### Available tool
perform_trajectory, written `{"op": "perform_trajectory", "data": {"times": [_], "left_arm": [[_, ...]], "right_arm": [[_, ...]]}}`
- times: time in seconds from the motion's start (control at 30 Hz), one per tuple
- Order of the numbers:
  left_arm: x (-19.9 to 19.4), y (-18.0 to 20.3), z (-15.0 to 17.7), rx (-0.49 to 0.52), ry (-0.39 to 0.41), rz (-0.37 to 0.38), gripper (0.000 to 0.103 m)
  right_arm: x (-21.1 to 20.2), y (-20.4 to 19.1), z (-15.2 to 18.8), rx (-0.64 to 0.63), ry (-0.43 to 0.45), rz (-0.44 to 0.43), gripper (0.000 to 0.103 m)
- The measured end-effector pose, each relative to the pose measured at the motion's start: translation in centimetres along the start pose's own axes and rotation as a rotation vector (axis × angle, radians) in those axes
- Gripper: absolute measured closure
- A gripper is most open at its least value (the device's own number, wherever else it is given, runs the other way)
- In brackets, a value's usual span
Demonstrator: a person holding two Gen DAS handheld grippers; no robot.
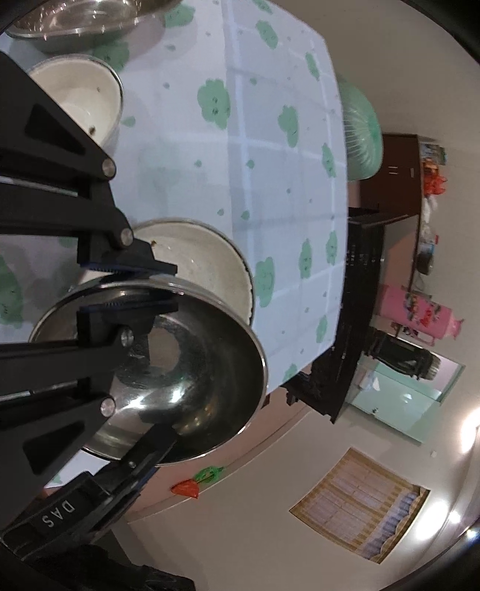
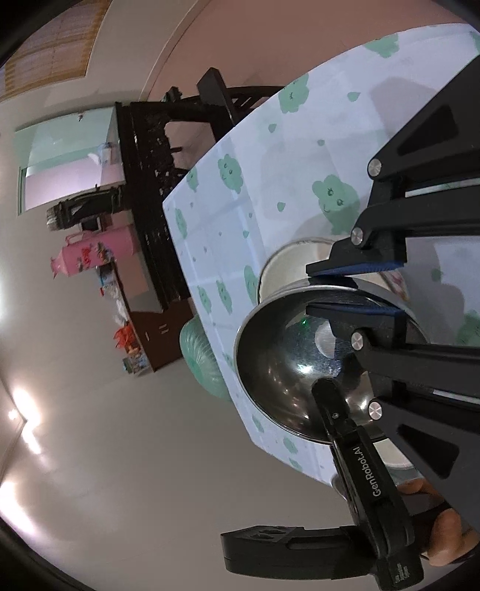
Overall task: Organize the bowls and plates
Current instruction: 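Lift the small steel bowl and carry it over the white enamel bowl, then lower the small steel bowl into the white enamel bowl with both tools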
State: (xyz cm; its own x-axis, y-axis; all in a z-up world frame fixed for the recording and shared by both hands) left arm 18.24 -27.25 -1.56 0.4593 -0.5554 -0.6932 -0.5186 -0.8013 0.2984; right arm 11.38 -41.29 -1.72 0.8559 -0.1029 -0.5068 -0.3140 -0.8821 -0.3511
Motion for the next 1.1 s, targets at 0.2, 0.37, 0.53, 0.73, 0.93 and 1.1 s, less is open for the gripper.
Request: {"op": "perform_trajectory", "data": {"times": [0.2,0.37,0.53,0.73,0.93,1.1], "left_arm": [[2.7,-0.3,0.0,-0.018,-0.038,-0.017,0.092],[4.2,-1.2,0.0,-0.034,-0.075,-0.046,0.092],[4.3,-1.1,-0.2,-0.017,-0.063,-0.073,0.092],[4.4,-0.6,-0.2,0.029,-0.046,-0.100,0.090],[3.6,-0.9,-0.7,0.034,-0.026,-0.131,0.088],[2.8,-0.1,-1.0,0.059,0.004,-0.115,0.088]], "right_arm": [[2.1,0.9,0.1,-0.015,-0.032,0.047,0.087],[4.2,1.2,0.6,-0.022,-0.068,0.049,0.087],[5.4,1.1,0.9,-0.050,-0.081,0.060,0.087],[5.1,1.4,1.0,-0.036,-0.062,0.049,0.087],[4.8,1.8,1.0,0.018,-0.068,0.011,0.087],[4.4,2.2,1.0,0.059,-0.052,-0.016,0.086]]}}
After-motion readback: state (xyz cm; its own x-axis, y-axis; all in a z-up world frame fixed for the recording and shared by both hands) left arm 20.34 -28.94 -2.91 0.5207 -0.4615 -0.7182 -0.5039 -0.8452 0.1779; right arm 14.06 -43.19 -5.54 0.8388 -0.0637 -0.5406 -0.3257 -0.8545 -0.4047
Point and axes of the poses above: each gripper's, at about its wrist camera, not at the fingertips, and x roughly the way its jaws point, y to its right, z to its underside, the point moved 4 cm from there along x, roughly the way its jaws point, and after that the axes turned 7 degrees about y, right-handed, at the moved point
